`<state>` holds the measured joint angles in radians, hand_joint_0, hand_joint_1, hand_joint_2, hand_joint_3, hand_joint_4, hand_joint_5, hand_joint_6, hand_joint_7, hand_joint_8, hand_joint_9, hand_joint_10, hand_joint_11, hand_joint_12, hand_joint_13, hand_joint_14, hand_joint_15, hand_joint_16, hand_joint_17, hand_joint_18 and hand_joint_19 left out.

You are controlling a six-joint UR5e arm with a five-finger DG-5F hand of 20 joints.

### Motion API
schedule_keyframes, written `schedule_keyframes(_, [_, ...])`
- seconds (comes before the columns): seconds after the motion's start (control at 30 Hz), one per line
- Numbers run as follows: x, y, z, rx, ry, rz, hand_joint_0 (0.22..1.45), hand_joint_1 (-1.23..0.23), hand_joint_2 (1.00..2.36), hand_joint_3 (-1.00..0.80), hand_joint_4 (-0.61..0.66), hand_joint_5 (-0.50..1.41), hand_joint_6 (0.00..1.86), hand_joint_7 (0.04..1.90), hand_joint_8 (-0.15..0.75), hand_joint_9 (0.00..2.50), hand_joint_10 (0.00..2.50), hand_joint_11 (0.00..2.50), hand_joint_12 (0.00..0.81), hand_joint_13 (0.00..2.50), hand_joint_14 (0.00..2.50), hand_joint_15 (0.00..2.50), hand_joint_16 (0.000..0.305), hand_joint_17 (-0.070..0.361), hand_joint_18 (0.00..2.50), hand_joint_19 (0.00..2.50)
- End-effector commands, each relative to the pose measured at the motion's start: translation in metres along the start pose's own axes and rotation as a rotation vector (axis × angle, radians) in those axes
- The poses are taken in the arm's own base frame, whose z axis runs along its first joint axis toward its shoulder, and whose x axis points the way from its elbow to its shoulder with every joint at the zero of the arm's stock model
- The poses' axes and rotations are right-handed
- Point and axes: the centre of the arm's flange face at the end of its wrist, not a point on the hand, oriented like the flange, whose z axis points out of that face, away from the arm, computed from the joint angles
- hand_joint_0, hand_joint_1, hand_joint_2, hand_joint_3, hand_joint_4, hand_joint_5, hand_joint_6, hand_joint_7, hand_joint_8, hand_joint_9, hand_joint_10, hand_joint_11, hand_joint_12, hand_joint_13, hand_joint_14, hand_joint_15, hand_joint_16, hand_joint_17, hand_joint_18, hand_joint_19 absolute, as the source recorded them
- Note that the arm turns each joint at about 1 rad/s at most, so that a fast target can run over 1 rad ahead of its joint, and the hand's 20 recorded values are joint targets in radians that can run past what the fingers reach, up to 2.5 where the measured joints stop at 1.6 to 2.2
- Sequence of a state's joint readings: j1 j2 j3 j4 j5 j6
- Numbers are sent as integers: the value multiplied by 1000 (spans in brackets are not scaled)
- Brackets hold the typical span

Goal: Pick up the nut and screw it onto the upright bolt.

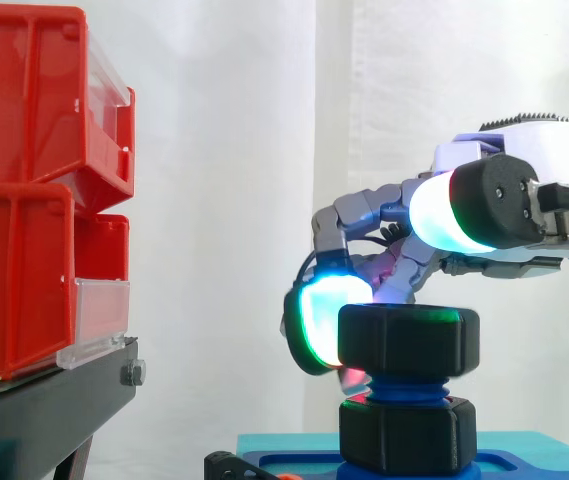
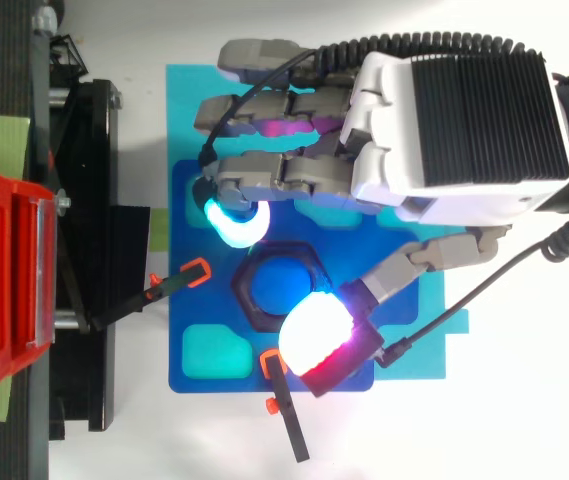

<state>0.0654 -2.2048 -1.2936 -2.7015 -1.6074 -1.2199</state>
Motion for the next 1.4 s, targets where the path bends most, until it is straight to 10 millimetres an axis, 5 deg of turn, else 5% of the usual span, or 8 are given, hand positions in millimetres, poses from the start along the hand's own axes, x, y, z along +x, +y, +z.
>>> schedule_keyframes(0.0, [0, -3, -1, 3, 1, -1, 480, -238, 1000, -500, 65, 72, 503, 1375, 221, 1213, 0, 0, 282, 595, 0, 0, 35, 79, 414, 0])
schedule_keyframes(0.63, [-15, -3, -5, 14, 10, -26, 493, -293, 1000, -500, 52, 116, 503, 1375, 99, 1828, 3, 71, 206, 1121, 0, 0, 24, 53, 866, 64])
schedule_keyframes(0.93, [-25, 0, -14, 29, 52, -64, 485, -299, 1000, -500, 52, 122, 504, 1398, 168, 2206, 12, 295, 183, 1369, 1, 60, 18, 41, 968, 100])
schedule_keyframes(1.13, [-29, -1, -19, 43, 77, -77, 471, -276, 1000, -500, 63, 125, 503, 1420, 303, 2500, 20, 507, 203, 1616, 4, 93, 16, 37, 1016, 81])
schedule_keyframes(1.23, [-34, 0, -21, 46, 81, -83, 467, -261, 1000, -500, 77, 110, 503, 1429, 333, 2500, 27, 674, 233, 1663, 7, 167, 21, 47, 1001, 90])
schedule_keyframes(1.33, [-41, -1, -23, 47, 71, -83, 473, -270, 1000, -500, 105, 59, 504, 1360, 312, 2084, 20, 554, 283, 1413, 8, 188, 31, 71, 877, 162])
schedule_keyframes(1.37, [-47, 1, -24, 44, 64, -82, 475, -291, 1000, -500, 166, -3, 505, 1205, 314, 1745, 19, 476, 311, 1147, 7, 162, 36, 82, 784, 194])
